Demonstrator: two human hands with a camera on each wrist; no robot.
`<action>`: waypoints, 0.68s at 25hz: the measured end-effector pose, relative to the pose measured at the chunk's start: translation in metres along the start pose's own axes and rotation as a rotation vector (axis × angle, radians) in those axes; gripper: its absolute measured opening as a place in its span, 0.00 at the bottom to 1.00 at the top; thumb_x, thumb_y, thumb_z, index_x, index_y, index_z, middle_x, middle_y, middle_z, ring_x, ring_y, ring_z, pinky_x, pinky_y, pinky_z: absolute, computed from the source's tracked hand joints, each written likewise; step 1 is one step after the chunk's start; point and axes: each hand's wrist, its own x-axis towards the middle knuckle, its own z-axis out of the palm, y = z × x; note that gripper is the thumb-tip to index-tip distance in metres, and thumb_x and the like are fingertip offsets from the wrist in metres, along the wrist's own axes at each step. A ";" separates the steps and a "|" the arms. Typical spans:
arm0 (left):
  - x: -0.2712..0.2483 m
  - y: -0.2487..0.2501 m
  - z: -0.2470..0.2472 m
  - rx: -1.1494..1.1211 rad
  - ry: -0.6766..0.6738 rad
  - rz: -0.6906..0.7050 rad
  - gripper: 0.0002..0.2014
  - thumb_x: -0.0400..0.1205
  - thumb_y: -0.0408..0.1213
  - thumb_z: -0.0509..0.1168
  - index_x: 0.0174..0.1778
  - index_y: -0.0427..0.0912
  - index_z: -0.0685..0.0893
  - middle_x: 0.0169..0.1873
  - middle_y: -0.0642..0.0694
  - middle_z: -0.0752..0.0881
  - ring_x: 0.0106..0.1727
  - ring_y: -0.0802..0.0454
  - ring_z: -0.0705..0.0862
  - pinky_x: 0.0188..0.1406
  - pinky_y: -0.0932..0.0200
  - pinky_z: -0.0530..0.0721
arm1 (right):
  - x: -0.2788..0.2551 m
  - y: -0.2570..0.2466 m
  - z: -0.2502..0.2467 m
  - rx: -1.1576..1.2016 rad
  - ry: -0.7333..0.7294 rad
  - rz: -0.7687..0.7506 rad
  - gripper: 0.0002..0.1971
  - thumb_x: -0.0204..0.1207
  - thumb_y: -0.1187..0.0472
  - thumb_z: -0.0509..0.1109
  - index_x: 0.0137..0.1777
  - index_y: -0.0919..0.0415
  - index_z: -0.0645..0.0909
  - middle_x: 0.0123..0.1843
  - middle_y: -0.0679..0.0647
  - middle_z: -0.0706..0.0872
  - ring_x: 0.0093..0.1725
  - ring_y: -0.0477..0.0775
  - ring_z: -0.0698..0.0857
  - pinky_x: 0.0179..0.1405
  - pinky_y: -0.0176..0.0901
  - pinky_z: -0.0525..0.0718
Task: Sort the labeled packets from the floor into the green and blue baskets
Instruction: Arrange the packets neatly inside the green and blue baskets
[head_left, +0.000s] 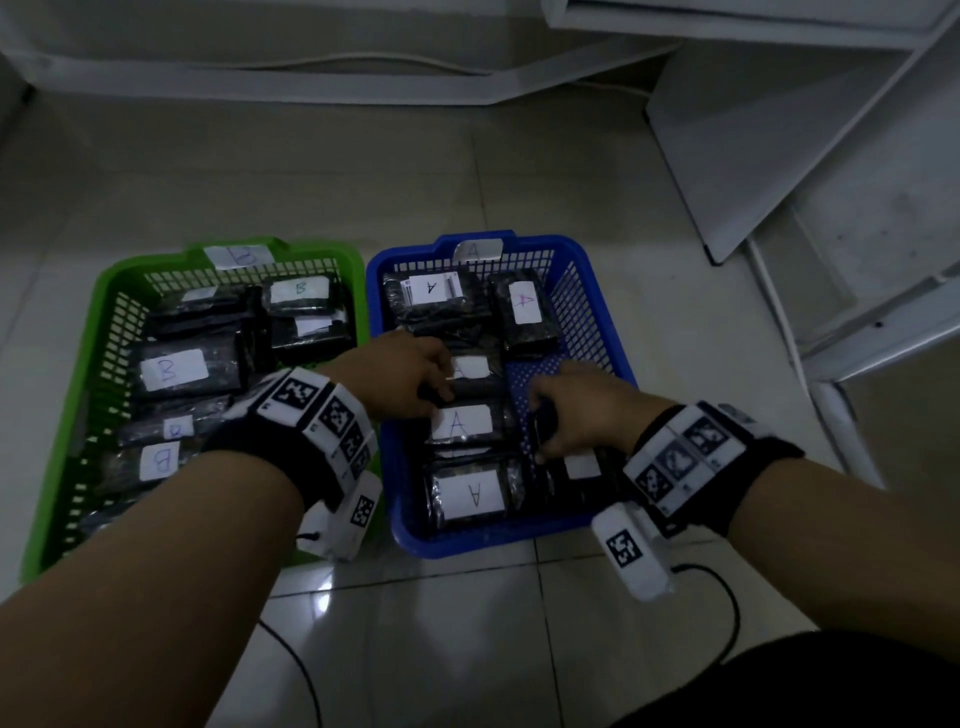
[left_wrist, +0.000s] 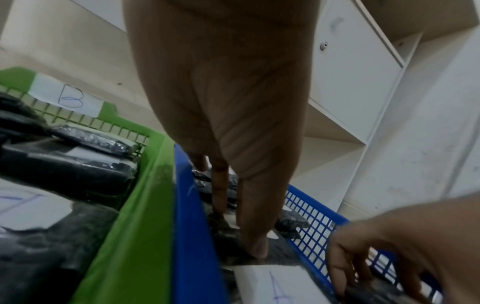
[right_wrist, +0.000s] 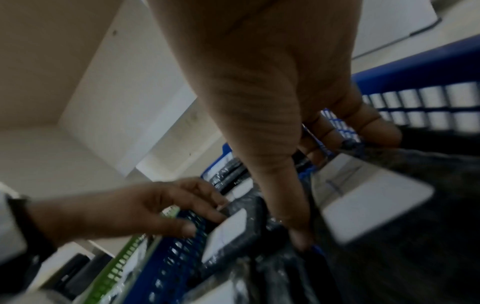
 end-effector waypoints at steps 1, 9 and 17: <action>0.002 0.000 -0.001 -0.019 0.008 -0.003 0.17 0.79 0.49 0.67 0.63 0.52 0.85 0.69 0.52 0.74 0.66 0.50 0.74 0.69 0.54 0.70 | -0.001 0.004 0.007 -0.014 0.017 0.002 0.32 0.61 0.45 0.81 0.64 0.53 0.75 0.57 0.57 0.75 0.59 0.57 0.73 0.43 0.41 0.65; 0.005 0.006 0.007 -0.105 0.118 -0.058 0.13 0.79 0.45 0.68 0.60 0.51 0.86 0.64 0.50 0.75 0.66 0.48 0.73 0.68 0.49 0.73 | -0.004 0.016 0.009 0.098 0.051 0.034 0.35 0.60 0.47 0.82 0.65 0.54 0.72 0.50 0.54 0.71 0.57 0.56 0.71 0.47 0.43 0.70; -0.006 -0.004 0.005 -0.252 0.358 -0.105 0.09 0.78 0.36 0.68 0.52 0.48 0.89 0.52 0.48 0.86 0.56 0.47 0.82 0.69 0.48 0.72 | 0.008 -0.002 -0.049 0.686 0.125 0.063 0.16 0.75 0.67 0.70 0.62 0.56 0.79 0.51 0.53 0.84 0.43 0.50 0.82 0.35 0.38 0.80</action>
